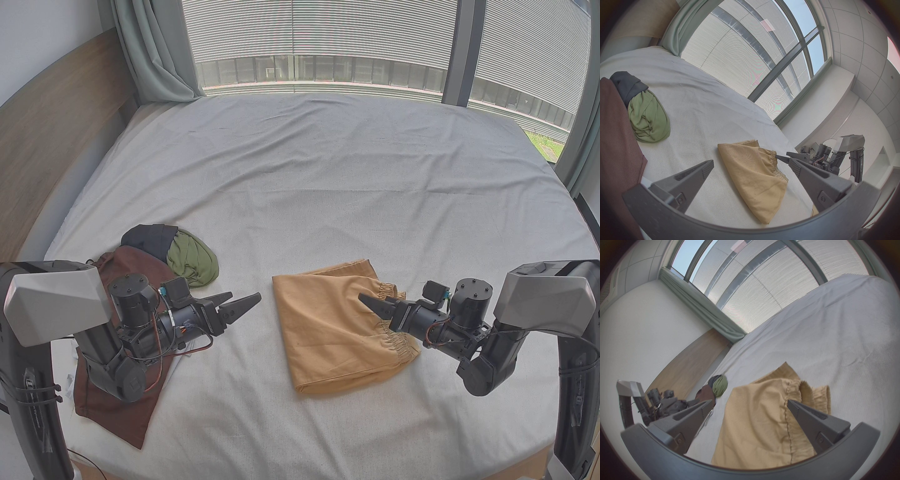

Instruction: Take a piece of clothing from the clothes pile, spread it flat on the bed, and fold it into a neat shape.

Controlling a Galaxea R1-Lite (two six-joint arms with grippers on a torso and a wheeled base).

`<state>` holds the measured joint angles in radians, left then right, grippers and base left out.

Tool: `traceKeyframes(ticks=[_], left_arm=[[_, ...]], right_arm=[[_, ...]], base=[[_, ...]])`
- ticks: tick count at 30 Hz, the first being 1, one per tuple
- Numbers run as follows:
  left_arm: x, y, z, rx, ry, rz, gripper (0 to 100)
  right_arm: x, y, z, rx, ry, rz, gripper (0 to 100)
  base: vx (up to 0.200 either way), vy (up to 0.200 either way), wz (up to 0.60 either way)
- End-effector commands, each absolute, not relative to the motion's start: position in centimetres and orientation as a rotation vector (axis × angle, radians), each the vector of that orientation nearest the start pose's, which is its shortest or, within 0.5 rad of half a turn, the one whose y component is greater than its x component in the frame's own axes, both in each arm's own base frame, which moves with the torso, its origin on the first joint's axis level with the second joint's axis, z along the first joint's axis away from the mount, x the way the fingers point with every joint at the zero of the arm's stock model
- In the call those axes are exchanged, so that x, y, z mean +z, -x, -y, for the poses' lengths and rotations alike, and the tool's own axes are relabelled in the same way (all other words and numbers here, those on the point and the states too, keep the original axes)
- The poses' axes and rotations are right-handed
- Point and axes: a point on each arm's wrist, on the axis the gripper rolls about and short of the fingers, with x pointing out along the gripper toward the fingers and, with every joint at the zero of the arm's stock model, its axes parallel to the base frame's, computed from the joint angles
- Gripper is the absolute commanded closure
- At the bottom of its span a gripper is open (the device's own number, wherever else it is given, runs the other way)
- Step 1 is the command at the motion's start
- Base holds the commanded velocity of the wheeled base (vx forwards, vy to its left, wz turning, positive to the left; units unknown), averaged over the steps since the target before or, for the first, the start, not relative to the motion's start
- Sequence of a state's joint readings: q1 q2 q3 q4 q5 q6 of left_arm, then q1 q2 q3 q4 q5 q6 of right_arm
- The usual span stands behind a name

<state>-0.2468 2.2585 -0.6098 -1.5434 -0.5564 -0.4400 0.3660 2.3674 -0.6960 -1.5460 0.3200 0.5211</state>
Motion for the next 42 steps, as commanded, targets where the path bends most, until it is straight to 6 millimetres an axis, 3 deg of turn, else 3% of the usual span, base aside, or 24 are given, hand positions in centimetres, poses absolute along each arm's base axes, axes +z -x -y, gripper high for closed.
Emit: traceKeyframes(ticks=[1, 2, 8, 20, 28, 33, 42], left_arm=[[3.8, -33.8, 9.7, -0.765, 0.429, -0.288, 0], [3.9, -33.8, 9.8, -0.766, 0.429, -0.284, 0], [3.4, -34.1, 9.8, -0.766, 0.408, -0.282, 0], [2.6, -34.3, 9.8, -0.775, 0.381, -0.290, 0], [2.6, -34.2, 9.5, -0.766, 0.372, -0.288, 0], [2.1, -34.2, 8.1, -0.777, 0.197, -0.235, 0], [2.0, -33.6, 7.6, -0.885, 0.070, -0.193, 0]], right_arm=[[1.0, -35.8, -14.4, 0.605, -0.513, -0.274, 0], [0.2, -36.8, -14.5, 0.555, -0.535, -0.259, 0], [-2.1, -37.6, -14.4, 0.519, -0.534, -0.284, 0], [-2.4, -37.7, -14.4, 0.498, -0.531, -0.283, 0], [-1.1, -37.0, -14.1, 0.500, -0.519, -0.273, 0], [1.2, -34.9, -13.4, 0.532, -0.505, -0.291, 0], [1.3, -34.1, -11.7, 0.498, -0.483, -0.315, 0]], base=[[0.000, 0.000, 0.00], [0.000, 0.000, 0.00], [0.000, 0.000, 0.00], [0.000, 0.000, 0.00], [0.000, 0.000, 0.00], [0.000, 0.000, 0.00], [0.000, 0.000, 0.00]])
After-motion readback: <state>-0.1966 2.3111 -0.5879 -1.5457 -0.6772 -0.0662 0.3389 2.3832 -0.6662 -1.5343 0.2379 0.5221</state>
